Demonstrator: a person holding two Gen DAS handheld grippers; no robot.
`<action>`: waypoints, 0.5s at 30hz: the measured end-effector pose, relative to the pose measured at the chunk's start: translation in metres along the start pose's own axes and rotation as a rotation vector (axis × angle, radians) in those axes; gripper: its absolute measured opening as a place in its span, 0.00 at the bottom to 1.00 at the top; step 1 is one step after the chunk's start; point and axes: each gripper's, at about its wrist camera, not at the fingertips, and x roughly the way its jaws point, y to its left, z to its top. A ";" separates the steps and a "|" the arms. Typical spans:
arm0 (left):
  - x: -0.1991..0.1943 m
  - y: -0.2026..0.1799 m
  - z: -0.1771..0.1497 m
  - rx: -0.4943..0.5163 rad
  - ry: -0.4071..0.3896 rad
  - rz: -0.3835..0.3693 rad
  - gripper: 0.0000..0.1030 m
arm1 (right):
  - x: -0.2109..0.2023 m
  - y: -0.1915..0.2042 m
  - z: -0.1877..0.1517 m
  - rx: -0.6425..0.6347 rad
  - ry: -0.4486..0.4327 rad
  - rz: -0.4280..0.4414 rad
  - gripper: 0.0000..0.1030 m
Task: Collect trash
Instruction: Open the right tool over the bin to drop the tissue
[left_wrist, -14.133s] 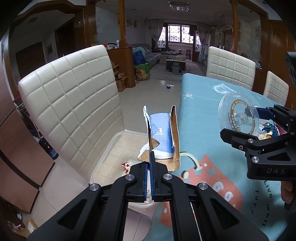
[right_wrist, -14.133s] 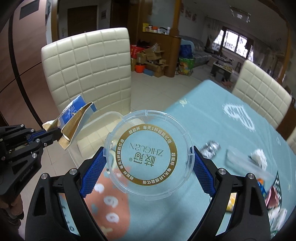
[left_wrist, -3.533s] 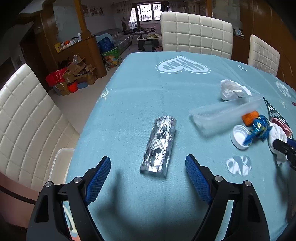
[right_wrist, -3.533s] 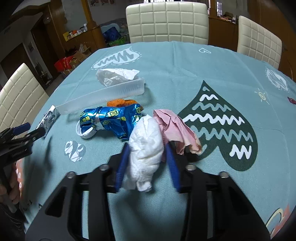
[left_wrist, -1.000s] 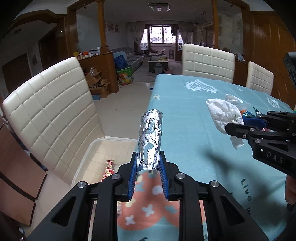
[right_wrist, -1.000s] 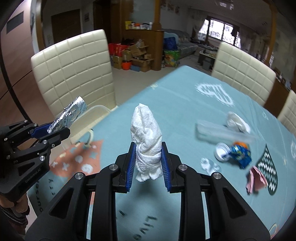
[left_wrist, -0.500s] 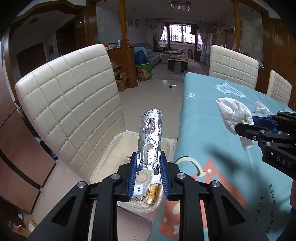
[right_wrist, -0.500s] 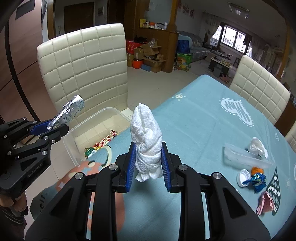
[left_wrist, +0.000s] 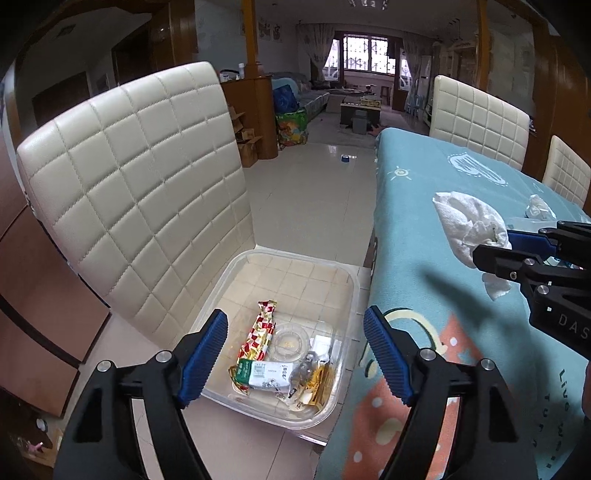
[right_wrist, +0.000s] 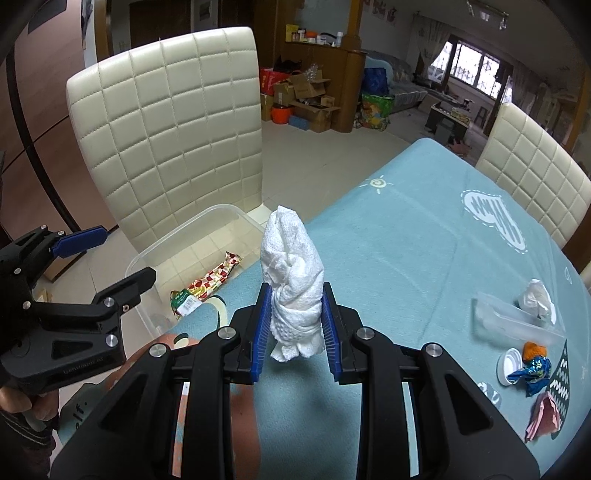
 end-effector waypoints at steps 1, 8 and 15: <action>0.001 0.003 -0.001 -0.008 0.006 -0.002 0.72 | 0.002 0.002 0.000 -0.004 0.004 0.003 0.28; 0.003 0.023 -0.013 -0.032 0.032 0.079 0.72 | 0.012 0.018 0.006 -0.045 0.012 0.029 0.28; -0.012 0.031 -0.022 -0.003 0.015 0.141 0.72 | 0.020 0.047 0.019 -0.114 0.001 0.073 0.28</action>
